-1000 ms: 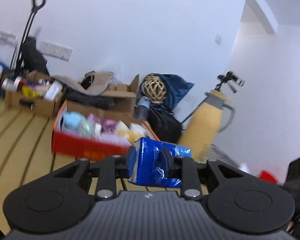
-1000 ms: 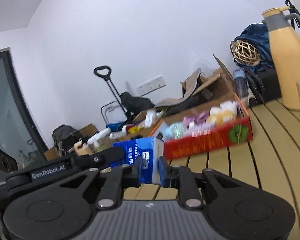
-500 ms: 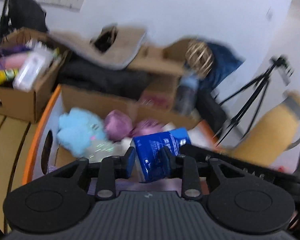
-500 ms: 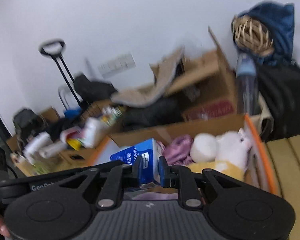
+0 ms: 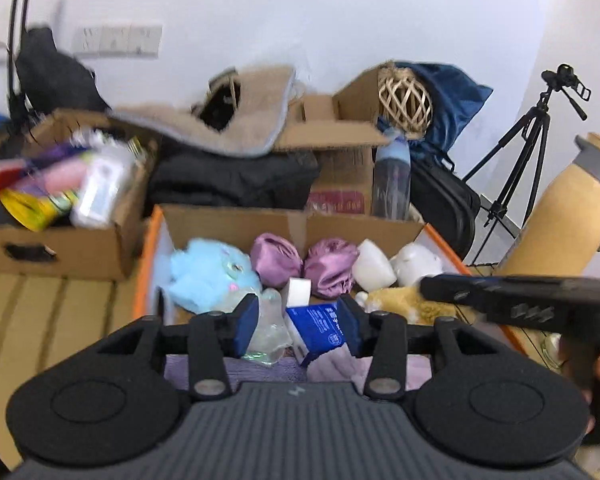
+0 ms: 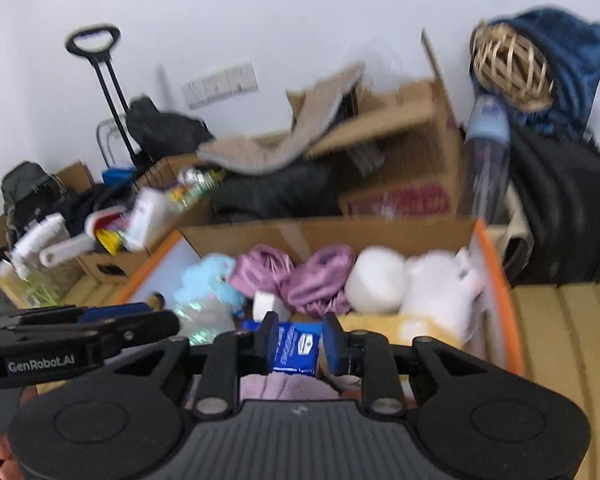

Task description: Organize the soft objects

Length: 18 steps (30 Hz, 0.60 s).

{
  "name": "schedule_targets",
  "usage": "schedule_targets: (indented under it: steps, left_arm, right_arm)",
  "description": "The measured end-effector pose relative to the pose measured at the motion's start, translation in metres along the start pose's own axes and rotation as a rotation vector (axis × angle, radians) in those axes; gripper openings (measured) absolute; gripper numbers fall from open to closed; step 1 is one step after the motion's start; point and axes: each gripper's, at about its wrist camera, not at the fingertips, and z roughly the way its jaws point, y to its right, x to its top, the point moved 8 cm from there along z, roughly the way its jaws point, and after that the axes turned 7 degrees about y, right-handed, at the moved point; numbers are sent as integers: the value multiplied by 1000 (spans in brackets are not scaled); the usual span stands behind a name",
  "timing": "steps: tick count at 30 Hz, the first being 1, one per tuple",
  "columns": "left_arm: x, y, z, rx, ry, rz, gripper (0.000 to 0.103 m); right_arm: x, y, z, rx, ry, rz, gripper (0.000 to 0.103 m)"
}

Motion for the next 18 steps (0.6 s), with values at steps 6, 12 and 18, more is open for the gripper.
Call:
schedule_targets:
  steps: [6, 12, 18]
  left_arm:
    - [8, 3, -83, 28, 65, 50, 55]
    - [-8, 15, -169, 38, 121, 88, 65]
    - [-41, 30, -235, 99, 174, 146, 79]
  right_arm:
    - [19, 2, -93, -44, 91, -54, 37]
    - [-1, -2, -185, -89, 135, -76, 44]
    - [-43, -20, -252, -103, 177, -89, 55]
